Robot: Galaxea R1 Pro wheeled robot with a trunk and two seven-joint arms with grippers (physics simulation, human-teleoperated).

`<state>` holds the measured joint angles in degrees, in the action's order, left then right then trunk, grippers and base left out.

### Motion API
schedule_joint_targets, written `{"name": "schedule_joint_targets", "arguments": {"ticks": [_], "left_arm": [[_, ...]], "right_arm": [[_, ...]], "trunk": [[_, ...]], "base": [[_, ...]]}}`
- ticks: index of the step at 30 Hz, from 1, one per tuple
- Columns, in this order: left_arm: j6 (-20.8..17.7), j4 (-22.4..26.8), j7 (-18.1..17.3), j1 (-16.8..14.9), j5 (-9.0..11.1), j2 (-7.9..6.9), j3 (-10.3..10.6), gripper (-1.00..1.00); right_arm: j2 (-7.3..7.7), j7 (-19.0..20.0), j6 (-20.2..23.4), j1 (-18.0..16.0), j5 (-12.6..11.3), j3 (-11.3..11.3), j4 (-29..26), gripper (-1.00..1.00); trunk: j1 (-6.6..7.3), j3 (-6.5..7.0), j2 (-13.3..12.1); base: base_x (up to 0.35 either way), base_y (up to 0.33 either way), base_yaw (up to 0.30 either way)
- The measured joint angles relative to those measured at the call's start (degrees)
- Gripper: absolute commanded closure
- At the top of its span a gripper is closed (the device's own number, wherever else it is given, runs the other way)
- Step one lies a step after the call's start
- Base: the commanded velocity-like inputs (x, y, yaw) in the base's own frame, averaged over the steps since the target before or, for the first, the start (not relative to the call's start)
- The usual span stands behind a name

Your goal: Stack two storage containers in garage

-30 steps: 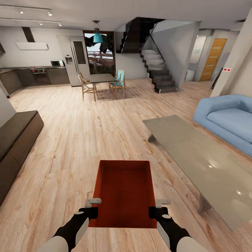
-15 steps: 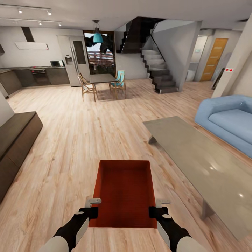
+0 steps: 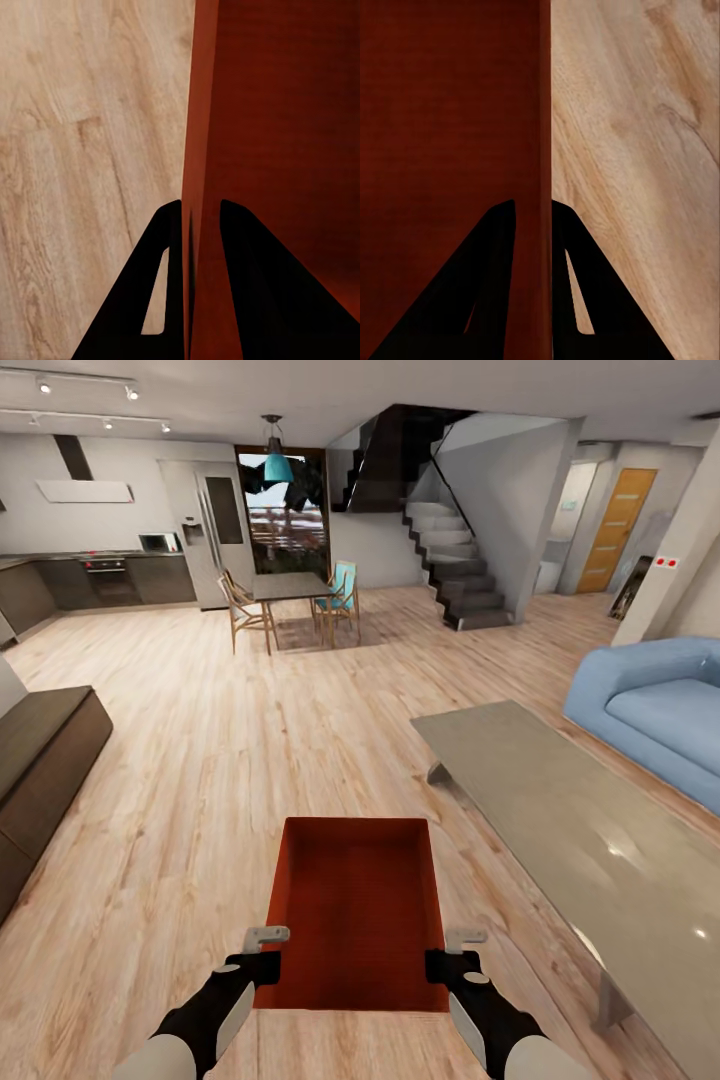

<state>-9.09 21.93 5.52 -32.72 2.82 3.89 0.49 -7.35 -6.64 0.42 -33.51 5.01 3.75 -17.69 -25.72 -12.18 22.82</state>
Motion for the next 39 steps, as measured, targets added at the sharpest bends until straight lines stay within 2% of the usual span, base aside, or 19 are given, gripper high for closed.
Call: {"name": "schedule_joint_targets", "arguments": {"ticks": [29, 39], "left_arm": [[0.0, 0.0, 0.0, 0.0, 0.0, 0.0, 0.0, 1.0], [0.0, 0.0, 0.0, 0.0, 0.0, -0.04, 0.1, 1.0]], "right_arm": [[0.0, 0.0, 0.0, 0.0, 0.0, 0.0, 0.0, 1.0], [-0.03, 0.0, -0.1, 0.0, 0.0, 0.0, 0.1, 1.0]], "trunk": [[0.0, 0.0, 0.0], [0.0, 0.0, 0.0]], "base": [[0.339, 0.0, 0.001], [0.339, 0.0, 0.175]]}}
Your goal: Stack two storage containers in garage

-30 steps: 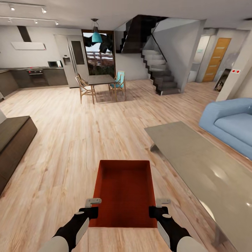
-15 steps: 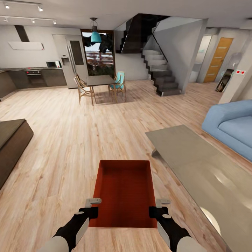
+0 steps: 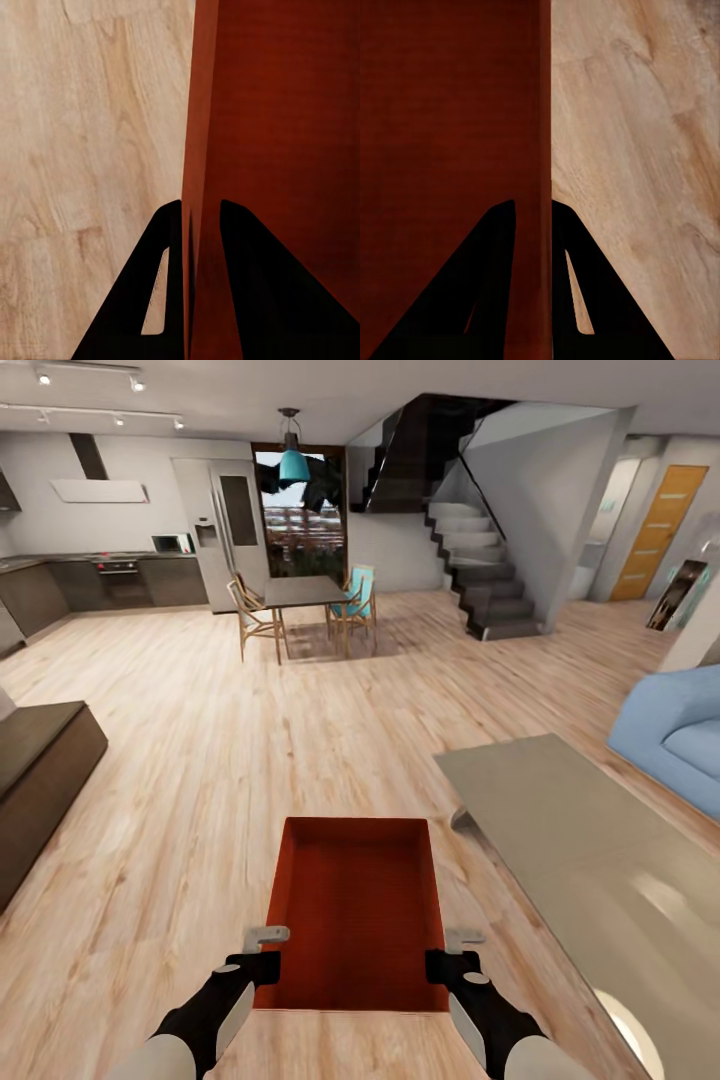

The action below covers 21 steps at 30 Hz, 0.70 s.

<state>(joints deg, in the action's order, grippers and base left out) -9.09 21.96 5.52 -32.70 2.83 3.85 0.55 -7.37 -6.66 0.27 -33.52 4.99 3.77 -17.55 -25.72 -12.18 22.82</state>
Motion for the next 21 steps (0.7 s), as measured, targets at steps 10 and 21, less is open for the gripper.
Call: {"name": "schedule_joint_targets", "arguments": {"ticks": [10, 21], "left_arm": [[0.0, 0.0, -0.2, 0.0, 0.1, -0.14, 0.0, 1.0], [0.0, 0.0, 0.0, 0.0, 0.0, 0.01, 0.0, 1.0]], "right_arm": [[-0.12, -0.2, 0.1, 0.0, 0.0, -0.1, -0.1, 1.0], [0.01, 0.0, 0.1, 0.0, 0.0, 0.0, -0.1, 1.0]], "trunk": [[0.0, 0.0, 0.0], [0.0, 0.0, 0.0]], "base": [[0.339, 0.0, 0.158], [0.339, 0.0, 0.005]]}}
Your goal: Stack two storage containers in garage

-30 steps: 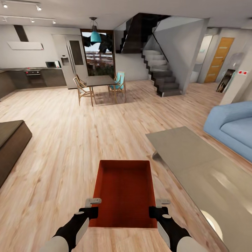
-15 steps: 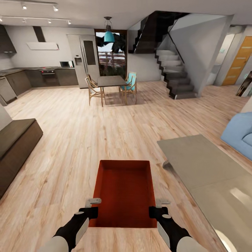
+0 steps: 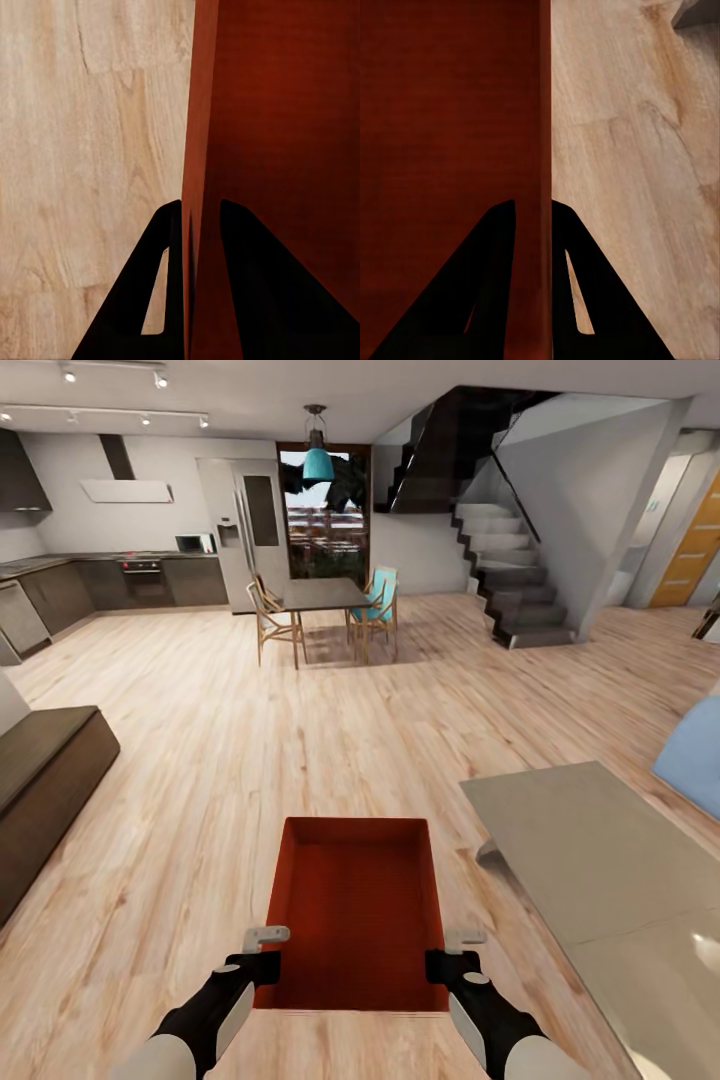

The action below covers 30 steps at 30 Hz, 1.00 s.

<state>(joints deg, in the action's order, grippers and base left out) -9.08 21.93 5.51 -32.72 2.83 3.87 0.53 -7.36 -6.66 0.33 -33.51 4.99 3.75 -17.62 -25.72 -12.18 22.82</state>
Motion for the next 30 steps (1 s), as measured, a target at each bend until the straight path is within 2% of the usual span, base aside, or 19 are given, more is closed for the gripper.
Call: {"name": "schedule_joint_targets", "arguments": {"ticks": [30], "left_arm": [[0.0, 0.0, 0.0, 0.0, 0.0, 0.01, 0.0, 1.0]], "right_arm": [[0.0, 0.0, 0.0, 0.0, 0.0, 0.0, 0.0, 1.0]], "trunk": [[0.0, 0.0, 0.0]], "base": [[0.339, 0.0, 0.0]]}}
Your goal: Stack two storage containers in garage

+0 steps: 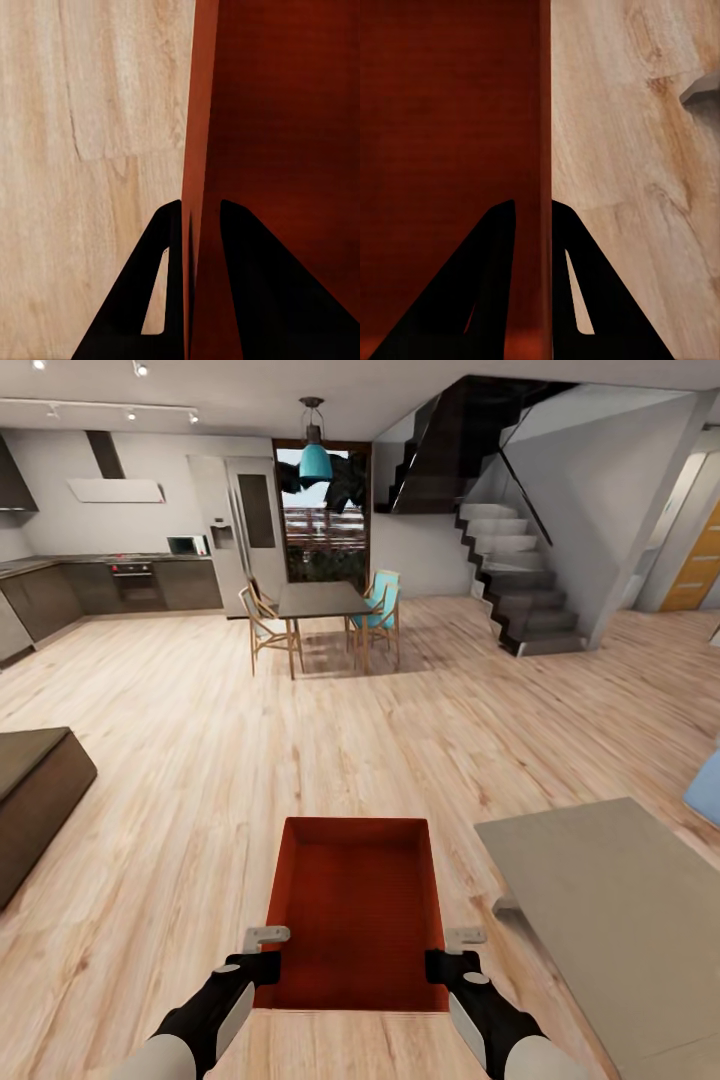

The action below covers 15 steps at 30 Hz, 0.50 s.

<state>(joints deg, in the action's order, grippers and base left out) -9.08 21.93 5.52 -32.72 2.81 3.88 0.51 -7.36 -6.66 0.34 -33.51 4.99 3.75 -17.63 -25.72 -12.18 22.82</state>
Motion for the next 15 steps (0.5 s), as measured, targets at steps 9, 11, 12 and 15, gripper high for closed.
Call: {"name": "schedule_joint_targets", "arguments": {"ticks": [9, 11, 12, 15], "left_arm": [[0.2, 0.0, 0.0, 0.0, 0.0, 0.05, -0.1, 1.0], [0.4, 0.0, 0.0, 0.0, -0.1, 0.15, -0.2, 1.0], [0.4, 0.0, 0.0, 0.0, -0.1, 0.13, -0.2, 1.0], [0.5, 0.0, 0.0, 0.0, 0.0, 0.15, -0.2, 1.0]], "right_arm": [[0.04, 0.0, 0.0, 0.0, 0.0, -0.1, -0.3, 1.0], [0.11, 0.1, 0.1, 0.0, 0.1, -0.1, -0.4, 1.0], [0.1, 0.1, 0.1, 0.0, 0.1, -0.1, -0.4, 1.0], [0.12, 0.1, 0.1, 0.0, 0.1, -0.1, -0.5, 1.0]], "trunk": [[0.0, 0.0, 0.0], [0.0, 0.0, 0.0], [0.0, 0.0, 0.0], [0.0, 0.0, 0.0]], "base": [[0.339, 0.0, 0.0], [0.339, 0.0, 0.0], [0.339, 0.0, 0.0], [0.339, 0.0, 0.0]]}}
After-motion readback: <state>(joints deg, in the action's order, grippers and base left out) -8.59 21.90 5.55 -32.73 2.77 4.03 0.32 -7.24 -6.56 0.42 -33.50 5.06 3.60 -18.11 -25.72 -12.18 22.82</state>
